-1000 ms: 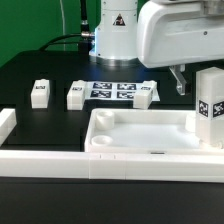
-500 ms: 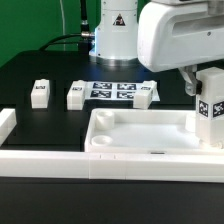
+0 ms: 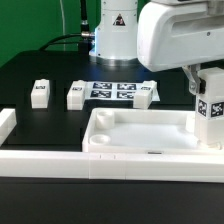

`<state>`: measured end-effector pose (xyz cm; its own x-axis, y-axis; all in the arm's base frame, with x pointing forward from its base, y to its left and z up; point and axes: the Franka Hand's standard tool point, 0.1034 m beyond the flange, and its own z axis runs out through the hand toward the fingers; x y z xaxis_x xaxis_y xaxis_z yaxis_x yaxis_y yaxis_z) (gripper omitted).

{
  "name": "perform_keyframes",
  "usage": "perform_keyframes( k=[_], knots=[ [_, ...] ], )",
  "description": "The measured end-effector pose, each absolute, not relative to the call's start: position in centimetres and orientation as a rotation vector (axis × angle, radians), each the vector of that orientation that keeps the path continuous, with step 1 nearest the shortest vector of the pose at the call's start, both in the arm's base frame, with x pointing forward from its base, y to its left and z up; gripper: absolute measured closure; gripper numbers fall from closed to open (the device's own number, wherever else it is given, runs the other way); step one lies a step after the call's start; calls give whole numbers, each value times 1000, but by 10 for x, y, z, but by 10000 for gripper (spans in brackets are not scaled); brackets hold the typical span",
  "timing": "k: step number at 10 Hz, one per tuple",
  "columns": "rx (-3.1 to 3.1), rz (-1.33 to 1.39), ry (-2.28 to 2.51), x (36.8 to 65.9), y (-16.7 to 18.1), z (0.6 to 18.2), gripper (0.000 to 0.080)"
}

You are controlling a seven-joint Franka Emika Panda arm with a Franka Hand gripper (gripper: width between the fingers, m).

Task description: Assemble desk

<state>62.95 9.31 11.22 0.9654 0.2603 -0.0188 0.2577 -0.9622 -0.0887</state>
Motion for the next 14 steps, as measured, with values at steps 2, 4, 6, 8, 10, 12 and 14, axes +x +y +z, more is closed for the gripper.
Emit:
perform_keyframes(
  k=[2,4,6,8,10,12,14],
  knots=[
    [-3029,66,-2,628,96,111,511],
    [-3005,86,322,628,97,111,511],
    [-2947,109,610,628,97,111,511],
    [-2876,132,846,629,97,111,509],
    [-2824,145,1020,628,98,111,509],
    [-2830,144,1002,628,98,111,503],
    [-2861,145,907,628,99,112,184]
  ],
)
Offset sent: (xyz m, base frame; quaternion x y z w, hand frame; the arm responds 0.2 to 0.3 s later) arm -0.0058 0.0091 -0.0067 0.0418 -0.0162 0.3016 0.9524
